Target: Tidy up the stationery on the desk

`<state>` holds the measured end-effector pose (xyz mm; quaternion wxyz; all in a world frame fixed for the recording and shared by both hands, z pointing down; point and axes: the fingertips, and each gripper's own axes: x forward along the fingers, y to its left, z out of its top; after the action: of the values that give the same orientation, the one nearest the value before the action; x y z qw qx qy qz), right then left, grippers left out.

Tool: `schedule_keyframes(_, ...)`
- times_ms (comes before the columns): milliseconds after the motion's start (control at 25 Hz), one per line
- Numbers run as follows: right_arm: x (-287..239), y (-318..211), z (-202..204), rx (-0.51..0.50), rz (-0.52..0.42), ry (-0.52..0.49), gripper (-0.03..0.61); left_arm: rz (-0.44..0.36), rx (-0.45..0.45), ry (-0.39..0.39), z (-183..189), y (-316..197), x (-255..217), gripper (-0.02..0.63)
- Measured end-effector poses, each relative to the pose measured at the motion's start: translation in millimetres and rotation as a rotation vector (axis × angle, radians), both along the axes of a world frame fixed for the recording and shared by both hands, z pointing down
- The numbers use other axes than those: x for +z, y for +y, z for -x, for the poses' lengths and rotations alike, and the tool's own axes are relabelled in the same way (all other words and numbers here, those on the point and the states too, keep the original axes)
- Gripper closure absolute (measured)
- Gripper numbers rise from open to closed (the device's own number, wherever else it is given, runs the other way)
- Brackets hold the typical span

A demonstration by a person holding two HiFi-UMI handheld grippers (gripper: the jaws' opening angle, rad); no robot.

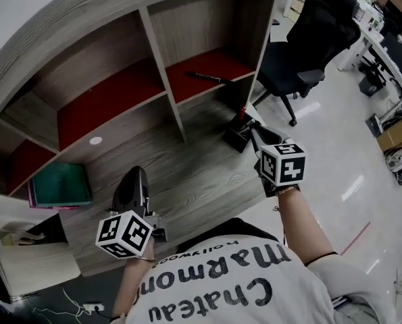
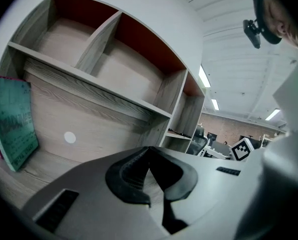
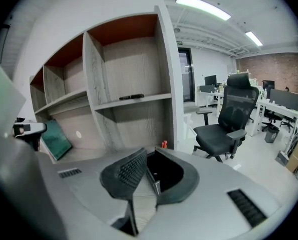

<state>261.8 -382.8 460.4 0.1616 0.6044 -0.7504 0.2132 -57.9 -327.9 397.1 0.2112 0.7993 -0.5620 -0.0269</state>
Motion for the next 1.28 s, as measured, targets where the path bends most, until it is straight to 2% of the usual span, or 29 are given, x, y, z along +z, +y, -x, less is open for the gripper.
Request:
schedule_keyframes(200, -40, 15, 26, 0.044, -0.116, -0.051, 0.532, -0.034, 0.046, -0.002, 23, 5, -18, 0.598)
schedule_keyframes(360, -57, 34, 46, 0.07, -0.173, -0.066, 0.548, -0.054, 0.1, -0.007, 35, 11, -25, 0.598)
schedule_keyframes(560, -63, 67, 73, 0.11, -0.203, -0.08, 0.561, -0.072, 0.177, -0.016, 53, 21, -30, 0.598)
schedule_keyframes(880, -55, 116, 103, 0.18, -0.2, -0.056, 0.566, -0.071, 0.292, -0.021, 67, 46, -28, 0.598)
schedule_keyframes(1080, -63, 122, 111, 0.177, -0.226, -0.049, 0.566, -0.052, 0.299, -0.011, 72, 54, -20, 0.598)
schedule_keyframes(1280, -69, 102, 102, 0.145, -0.233, -0.037, 0.566, -0.059, 0.267, -0.008, 67, 50, -19, 0.6)
